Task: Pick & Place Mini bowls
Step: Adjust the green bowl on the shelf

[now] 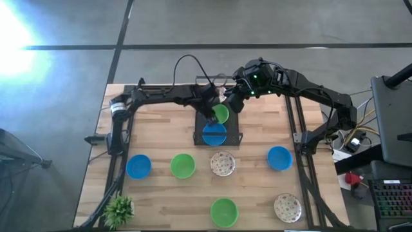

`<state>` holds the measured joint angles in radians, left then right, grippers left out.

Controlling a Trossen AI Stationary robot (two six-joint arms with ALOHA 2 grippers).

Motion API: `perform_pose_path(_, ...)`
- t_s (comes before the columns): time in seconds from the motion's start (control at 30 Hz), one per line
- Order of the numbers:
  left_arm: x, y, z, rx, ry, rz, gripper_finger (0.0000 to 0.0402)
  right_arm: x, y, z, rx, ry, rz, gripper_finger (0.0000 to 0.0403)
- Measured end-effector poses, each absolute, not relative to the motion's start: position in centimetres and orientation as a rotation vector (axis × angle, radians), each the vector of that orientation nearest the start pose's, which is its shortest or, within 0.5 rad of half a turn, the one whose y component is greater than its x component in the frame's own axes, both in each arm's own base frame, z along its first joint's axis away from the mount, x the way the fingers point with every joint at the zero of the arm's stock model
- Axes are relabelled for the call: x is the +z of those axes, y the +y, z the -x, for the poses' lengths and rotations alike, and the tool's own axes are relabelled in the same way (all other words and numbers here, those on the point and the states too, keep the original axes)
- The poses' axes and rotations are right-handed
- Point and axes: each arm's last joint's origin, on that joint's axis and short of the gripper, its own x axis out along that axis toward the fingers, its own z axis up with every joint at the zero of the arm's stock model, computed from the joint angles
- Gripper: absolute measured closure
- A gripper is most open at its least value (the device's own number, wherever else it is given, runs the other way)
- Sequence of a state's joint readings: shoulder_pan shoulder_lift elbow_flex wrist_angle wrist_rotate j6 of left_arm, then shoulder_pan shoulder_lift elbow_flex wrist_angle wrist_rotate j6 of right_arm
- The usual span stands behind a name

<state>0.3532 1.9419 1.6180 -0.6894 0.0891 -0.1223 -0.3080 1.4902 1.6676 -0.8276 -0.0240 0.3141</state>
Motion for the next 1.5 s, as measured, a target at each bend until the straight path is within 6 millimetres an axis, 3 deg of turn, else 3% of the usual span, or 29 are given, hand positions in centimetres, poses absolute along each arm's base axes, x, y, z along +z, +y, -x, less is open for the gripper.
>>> perform_pose_path(0.2,24.6,16.0,-38.6,0.501,0.959,0.413,0.0321,41.0,-9.2,-29.2,-0.374,0.597,-0.409,0.0339)
perform_pose_path(0.43,24.0,17.3,-38.1,0.598,0.945,0.536,0.0321,41.0,-9.2,-29.2,-0.373,0.597,-0.409,0.0339)
perform_pose_path(0.77,21.1,17.5,-38.6,0.604,1.02,0.555,0.0321,41.0,-9.2,-29.2,-0.373,0.597,-0.408,0.0339)
perform_pose_path(1.5,19.9,17.3,-39.0,0.559,0.972,0.604,0.0321,41.1,-9.2,-29.2,-0.372,0.594,-0.407,0.0339)
